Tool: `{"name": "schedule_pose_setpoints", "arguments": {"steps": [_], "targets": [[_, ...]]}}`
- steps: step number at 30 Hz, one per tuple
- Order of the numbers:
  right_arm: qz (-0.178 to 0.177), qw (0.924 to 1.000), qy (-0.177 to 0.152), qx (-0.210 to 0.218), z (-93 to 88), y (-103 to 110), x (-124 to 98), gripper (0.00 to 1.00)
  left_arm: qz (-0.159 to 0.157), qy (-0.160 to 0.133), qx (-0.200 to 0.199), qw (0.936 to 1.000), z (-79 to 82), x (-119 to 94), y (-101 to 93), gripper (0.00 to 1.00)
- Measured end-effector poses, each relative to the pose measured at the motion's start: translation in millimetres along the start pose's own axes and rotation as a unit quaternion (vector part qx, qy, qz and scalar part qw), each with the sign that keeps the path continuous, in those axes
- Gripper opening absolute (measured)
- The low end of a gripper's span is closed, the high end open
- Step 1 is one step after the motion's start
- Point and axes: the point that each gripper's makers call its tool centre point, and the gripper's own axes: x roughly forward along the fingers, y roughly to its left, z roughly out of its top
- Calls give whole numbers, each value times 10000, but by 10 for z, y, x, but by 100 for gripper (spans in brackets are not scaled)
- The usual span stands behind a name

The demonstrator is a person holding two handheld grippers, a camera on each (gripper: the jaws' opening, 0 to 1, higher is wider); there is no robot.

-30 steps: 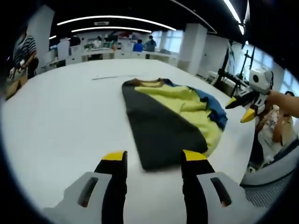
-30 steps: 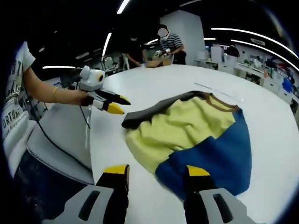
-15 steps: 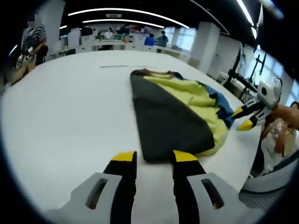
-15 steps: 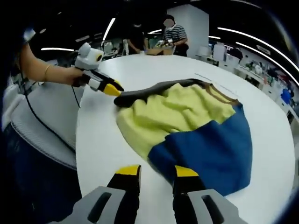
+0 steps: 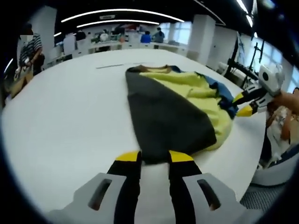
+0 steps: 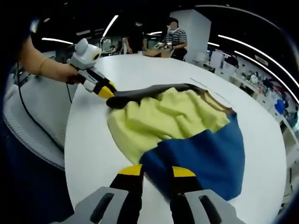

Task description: Fold the garment on the visible template until the final outline fits inside the template.

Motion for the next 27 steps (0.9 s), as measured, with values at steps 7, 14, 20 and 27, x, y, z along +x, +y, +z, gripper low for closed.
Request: {"name": "schedule_pose_setpoints", "arguments": {"steps": [7,14,20,27], "targets": [[-67,9997,82,-207,-30,-5,60,10,46,40,241,9997,-7,6,-17,16],[-176,9998,-17,-113,-36,-57,54,0,21,41,99,9999,-7,5,4,6],[-179,9998,-96,2,21,-65,-11,0,59,23,41,10000,-3,-15,8,2],[-131,9995,-302,12,174,-99,-153,0,61,-35,36,10000,46,-86,7,1]]}}
